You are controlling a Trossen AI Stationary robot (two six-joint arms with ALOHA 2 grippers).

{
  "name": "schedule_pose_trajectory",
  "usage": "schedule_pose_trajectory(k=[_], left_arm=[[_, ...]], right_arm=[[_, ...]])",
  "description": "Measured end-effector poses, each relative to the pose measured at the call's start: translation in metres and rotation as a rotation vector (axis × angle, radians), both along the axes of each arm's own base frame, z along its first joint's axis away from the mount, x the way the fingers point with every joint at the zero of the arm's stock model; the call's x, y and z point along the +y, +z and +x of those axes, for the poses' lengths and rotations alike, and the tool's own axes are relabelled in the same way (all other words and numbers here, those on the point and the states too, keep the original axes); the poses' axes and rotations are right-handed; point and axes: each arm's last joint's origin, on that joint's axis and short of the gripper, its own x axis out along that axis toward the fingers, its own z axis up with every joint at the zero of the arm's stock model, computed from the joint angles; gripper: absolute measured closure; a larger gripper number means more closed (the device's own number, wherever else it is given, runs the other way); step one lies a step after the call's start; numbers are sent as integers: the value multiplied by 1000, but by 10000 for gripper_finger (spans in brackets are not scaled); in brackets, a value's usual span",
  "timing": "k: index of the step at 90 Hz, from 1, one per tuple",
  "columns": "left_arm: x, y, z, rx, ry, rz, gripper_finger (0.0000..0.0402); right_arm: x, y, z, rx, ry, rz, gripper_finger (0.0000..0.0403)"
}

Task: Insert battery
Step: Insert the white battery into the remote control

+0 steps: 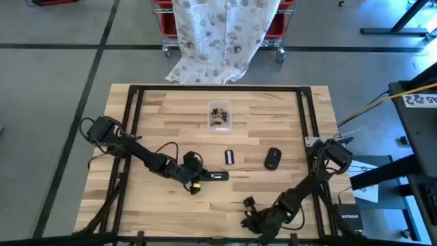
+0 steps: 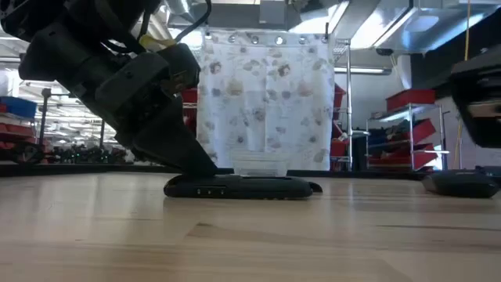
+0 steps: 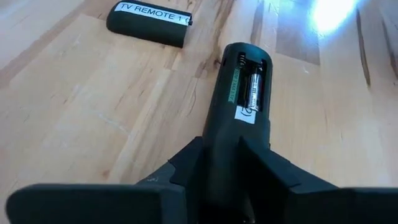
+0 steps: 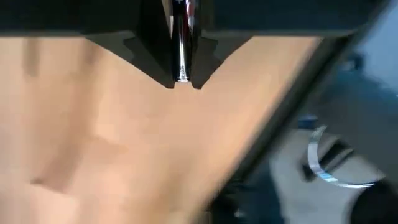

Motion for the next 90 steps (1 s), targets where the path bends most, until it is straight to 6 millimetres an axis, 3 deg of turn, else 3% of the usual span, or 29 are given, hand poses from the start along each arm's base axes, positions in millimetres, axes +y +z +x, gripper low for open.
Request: schedule_pose_trajectory(k=[16,64,90], left_arm=[[0,-2,-1,30,-13,22,315],[0,-2,-2,33,-9,22,315],[0,-2,-3,32,-6,22,315]], right_arm=[[-21,1,21,-51,-109,-10,388],[-77,11,71,-148,-152,16,370],[-82,36,75,-199,-136,82,288]])
